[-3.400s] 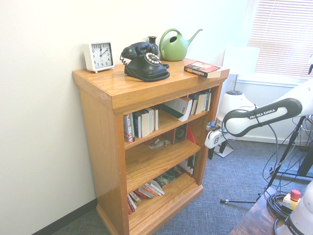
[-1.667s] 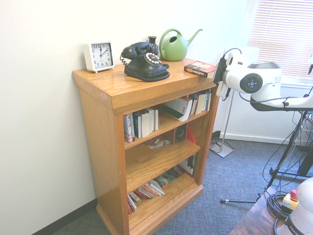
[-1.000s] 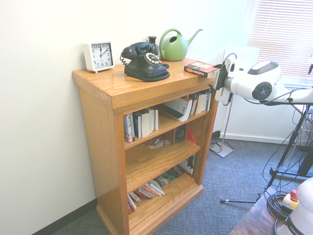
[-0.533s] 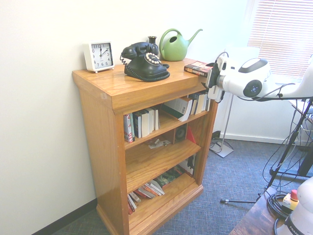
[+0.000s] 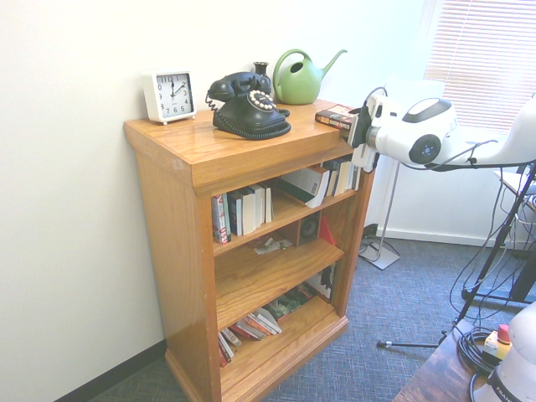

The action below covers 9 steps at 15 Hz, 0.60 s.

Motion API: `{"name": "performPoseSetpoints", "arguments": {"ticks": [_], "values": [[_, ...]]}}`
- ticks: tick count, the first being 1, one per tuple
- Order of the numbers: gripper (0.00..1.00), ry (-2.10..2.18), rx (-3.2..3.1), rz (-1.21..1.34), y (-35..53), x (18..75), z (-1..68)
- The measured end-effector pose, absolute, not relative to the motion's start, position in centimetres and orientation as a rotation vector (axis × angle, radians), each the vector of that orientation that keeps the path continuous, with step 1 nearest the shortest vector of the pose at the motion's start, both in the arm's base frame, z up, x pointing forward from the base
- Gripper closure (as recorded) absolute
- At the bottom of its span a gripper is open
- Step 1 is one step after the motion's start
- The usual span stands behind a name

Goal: Organize the shelf

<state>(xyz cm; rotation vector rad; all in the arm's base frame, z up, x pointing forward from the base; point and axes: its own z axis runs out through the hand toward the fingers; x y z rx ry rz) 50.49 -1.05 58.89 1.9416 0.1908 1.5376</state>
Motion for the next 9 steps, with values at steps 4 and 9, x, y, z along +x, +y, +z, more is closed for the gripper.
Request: {"name": "performPoseSetpoints", "arguments": {"ticks": [4, 9], "values": [[1.0, 0.178, 1.939, 1.534, -1.59, 50.49, 59.04], [1.0, 0.18, 1.938, 1.534, -1.53, 50.44, 59.04]]}}
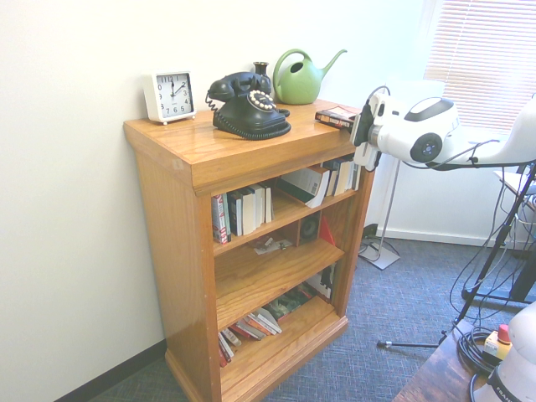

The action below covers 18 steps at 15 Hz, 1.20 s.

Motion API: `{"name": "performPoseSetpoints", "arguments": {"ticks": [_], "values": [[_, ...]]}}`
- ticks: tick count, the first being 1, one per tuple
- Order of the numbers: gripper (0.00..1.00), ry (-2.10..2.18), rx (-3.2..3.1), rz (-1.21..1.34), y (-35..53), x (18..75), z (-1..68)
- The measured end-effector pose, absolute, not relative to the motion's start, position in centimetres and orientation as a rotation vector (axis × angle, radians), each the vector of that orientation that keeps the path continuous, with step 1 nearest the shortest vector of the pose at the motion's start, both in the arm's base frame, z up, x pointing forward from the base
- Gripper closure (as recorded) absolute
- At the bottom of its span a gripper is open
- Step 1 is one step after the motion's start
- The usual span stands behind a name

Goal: Organize the shelf

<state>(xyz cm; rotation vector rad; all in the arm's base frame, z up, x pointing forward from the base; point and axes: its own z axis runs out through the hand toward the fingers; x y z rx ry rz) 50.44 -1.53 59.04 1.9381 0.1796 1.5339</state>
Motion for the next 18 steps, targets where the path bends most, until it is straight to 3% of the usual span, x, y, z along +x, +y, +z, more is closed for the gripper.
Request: {"name": "performPoseSetpoints", "arguments": {"ticks": [8, 18], "values": [[1.0, 0.051, 2.013, 1.61, -0.6, 49.2, 60.8], [1.0, -0.318, 2.357, 1.774, -1.1, 36.5, 61.6]]}}
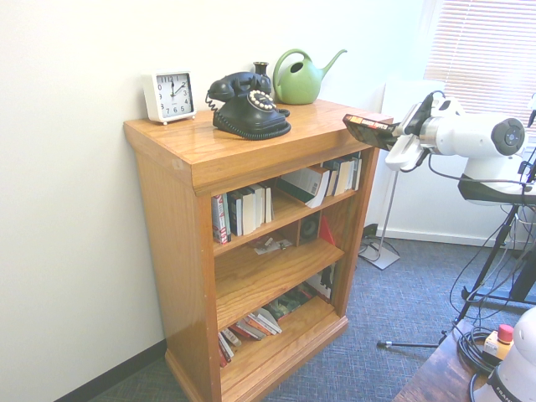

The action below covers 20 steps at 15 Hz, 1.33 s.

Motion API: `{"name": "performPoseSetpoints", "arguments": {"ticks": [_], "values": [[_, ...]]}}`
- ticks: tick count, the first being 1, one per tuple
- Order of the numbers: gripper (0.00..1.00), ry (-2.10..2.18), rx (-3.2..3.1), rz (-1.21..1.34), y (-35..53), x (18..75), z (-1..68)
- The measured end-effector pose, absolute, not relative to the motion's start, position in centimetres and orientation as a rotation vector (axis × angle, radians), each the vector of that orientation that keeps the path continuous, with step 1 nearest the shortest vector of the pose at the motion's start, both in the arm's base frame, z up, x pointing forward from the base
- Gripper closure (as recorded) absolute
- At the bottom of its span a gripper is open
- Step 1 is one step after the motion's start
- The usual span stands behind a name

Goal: Organize the shelf

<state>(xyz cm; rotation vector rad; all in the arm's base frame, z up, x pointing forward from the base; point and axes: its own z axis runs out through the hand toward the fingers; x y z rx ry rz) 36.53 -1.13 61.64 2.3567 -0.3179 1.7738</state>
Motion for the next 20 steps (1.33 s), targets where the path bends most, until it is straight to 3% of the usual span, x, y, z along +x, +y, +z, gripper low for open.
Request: {"name": "performPoseSetpoints", "arguments": {"ticks": [7, 12, 20], "values": [[1.0, -0.412, 2.61, 1.677, 0.4, 34.8, 57.2], [1.0, -0.442, 2.77, 1.484, 0.5, 38.4, 51.0], [1.0, -0.435, 2.892, 1.391, 1.8, 44.8, 46.7]]}}
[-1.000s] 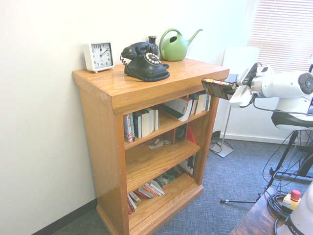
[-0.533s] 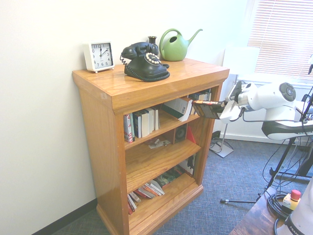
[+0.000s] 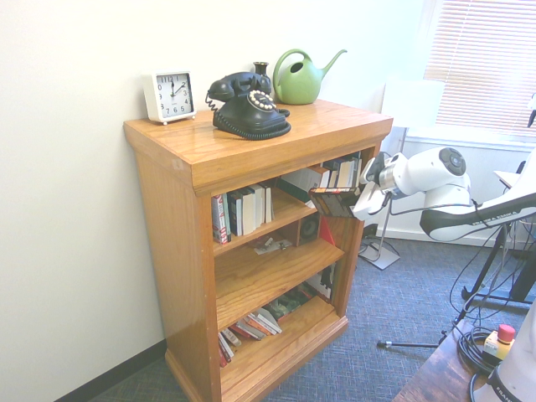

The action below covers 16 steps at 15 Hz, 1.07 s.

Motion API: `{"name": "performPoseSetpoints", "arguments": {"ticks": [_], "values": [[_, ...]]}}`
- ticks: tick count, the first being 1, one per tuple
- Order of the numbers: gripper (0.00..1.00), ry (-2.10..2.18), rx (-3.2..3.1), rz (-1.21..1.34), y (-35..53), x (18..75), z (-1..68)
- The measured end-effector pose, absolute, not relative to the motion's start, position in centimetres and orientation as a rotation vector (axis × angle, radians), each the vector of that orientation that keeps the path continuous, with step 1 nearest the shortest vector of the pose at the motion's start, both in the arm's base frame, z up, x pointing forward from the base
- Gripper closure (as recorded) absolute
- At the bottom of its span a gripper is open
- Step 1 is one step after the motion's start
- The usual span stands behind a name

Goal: Organize the shelf

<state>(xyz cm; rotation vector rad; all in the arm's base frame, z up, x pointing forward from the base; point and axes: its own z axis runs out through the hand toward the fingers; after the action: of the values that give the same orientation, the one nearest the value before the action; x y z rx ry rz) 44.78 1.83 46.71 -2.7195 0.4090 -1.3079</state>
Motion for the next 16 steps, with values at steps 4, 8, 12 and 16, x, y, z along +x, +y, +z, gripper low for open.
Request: {"name": "performPoseSetpoints", "arguments": {"ticks": [4, 8, 12, 16], "values": [[1.0, 0.349, -2.715, -1.294, 2.4, 47.7, 44.8], [1.0, 0.324, -2.651, -1.325, 3.2, 49.0, 45.1], [1.0, 0.33, -2.573, -1.334, 4.0, 50.3, 45.2], [1.0, 0.363, -2.517, -1.29, 4.8, 51.9, 42.9]]}}
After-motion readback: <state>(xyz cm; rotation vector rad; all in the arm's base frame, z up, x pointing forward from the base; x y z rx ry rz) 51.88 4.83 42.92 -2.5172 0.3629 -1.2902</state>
